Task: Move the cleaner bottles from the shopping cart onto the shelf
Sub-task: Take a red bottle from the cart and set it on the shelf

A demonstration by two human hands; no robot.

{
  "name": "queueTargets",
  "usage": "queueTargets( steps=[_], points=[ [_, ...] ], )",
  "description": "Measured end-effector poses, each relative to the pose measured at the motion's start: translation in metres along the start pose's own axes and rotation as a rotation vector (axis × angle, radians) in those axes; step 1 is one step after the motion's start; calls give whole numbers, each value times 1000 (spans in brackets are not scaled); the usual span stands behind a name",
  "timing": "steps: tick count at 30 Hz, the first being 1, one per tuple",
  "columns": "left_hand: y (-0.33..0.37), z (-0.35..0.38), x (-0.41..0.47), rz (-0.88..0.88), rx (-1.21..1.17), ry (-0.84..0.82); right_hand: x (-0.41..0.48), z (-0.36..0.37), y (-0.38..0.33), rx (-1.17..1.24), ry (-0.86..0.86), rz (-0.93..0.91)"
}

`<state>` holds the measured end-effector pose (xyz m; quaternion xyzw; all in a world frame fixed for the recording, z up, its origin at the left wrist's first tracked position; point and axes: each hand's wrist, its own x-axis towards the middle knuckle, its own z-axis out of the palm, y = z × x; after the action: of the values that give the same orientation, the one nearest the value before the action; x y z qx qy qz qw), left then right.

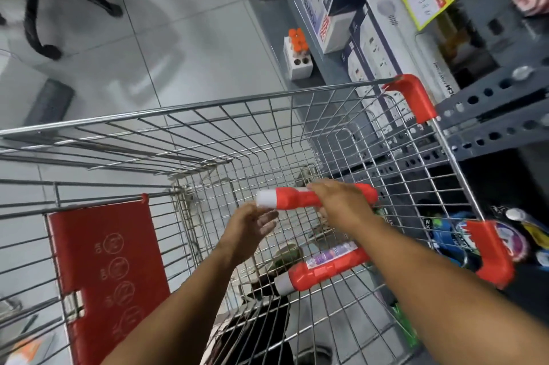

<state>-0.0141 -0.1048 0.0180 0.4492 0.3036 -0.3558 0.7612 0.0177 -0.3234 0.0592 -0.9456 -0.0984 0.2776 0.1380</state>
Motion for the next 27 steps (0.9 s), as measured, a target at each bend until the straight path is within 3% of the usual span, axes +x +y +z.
queueTargets(
  steps=[5, 11, 19, 27],
  points=[
    [22, 23, 8, 149, 276, -143, -1, -29, 1, 580, 10, 221],
    [93, 87, -26, 376, 456, -276, -36, -69, -7, 1047, 207, 198],
    [161, 166, -128, 649, 710, -411, -105, -130, -26, 1287, 440, -33],
    [132, 237, -270, 865, 845, -573, -251, -163, -48, 1345, 685, -216]
  ],
)
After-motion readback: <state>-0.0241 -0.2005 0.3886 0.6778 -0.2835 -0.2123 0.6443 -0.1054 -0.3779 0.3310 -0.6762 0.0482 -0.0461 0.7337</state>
